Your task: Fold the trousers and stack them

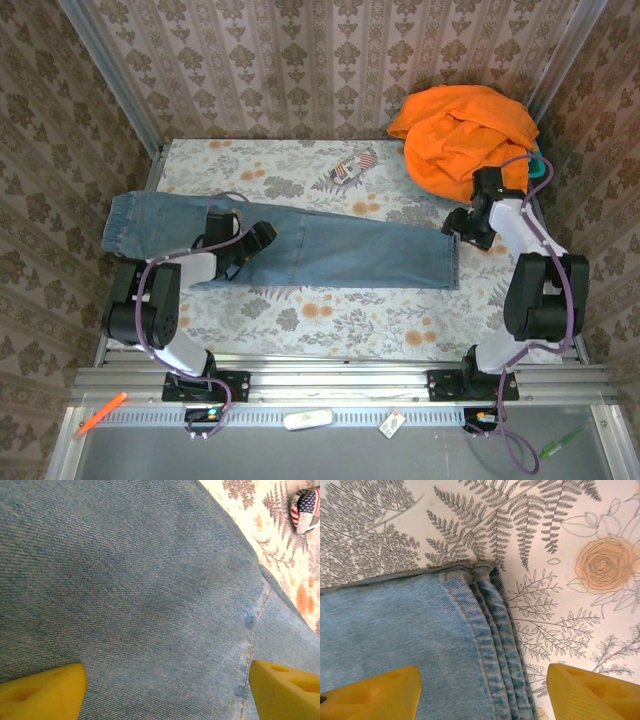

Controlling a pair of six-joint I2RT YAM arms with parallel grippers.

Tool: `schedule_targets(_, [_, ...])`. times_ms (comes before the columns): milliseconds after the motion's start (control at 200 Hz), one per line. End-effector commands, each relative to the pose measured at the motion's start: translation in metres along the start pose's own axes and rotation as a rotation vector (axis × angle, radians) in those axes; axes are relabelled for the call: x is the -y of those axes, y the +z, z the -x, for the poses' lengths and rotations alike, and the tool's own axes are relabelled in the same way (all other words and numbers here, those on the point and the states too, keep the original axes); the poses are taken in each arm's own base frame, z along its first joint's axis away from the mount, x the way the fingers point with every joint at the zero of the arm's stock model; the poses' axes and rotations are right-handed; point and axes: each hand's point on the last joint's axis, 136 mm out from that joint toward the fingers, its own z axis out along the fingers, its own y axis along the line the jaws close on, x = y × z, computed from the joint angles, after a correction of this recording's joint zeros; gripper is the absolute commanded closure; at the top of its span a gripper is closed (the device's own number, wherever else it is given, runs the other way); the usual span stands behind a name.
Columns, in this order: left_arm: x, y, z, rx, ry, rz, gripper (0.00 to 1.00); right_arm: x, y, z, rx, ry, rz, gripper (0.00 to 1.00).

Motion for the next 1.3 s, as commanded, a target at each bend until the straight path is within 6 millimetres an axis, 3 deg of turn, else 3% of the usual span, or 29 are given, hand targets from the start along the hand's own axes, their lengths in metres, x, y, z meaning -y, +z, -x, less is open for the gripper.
schedule_targets(0, [-0.041, -0.001, -0.024, -0.099, 0.011, 0.173, 0.15, -0.008, 0.019, -0.015, -0.104, -0.021, 0.041, 0.31])
schedule_targets(260, [-0.026, -0.006, -0.02, -0.092, 0.016, 0.124, 0.15, -0.003, 0.045, -0.04, -0.207, 0.007, 0.02, 0.36])
schedule_targets(380, [-0.02, -0.011, -0.018, -0.085, 0.011, 0.098, 0.15, 0.017, 0.05, -0.051, -0.236, -0.01, -0.124, 0.34])
schedule_targets(545, [-0.011, -0.019, -0.014, -0.071, 0.018, 0.079, 0.15, 0.006, 0.063, -0.061, -0.295, -0.001, -0.06, 0.35])
schedule_targets(715, [-0.004, -0.026, -0.011, -0.06, 0.025, 0.058, 0.14, 0.003, 0.074, -0.066, -0.324, 0.012, -0.027, 0.52])
schedule_targets(840, [0.003, -0.033, -0.007, -0.046, 0.031, 0.043, 0.14, 0.005, 0.075, -0.066, -0.317, 0.021, -0.029, 0.82])
schedule_targets(925, [0.008, -0.039, -0.006, -0.038, 0.037, 0.033, 0.14, 0.006, 0.067, -0.062, -0.283, 0.026, -0.031, 1.0])
schedule_targets(1015, [0.013, -0.044, -0.006, -0.038, 0.05, 0.023, 0.14, 0.011, 0.049, -0.054, -0.212, 0.048, -0.041, 1.0])
schedule_targets(1125, [0.019, -0.047, -0.014, -0.047, 0.08, 0.025, 0.14, 0.02, 0.012, -0.034, -0.074, 0.095, -0.041, 1.0])
schedule_targets(1295, [0.033, -0.044, -0.028, -0.07, 0.108, 0.008, 0.14, 0.058, -0.048, -0.004, 0.094, 0.156, -0.124, 1.0])
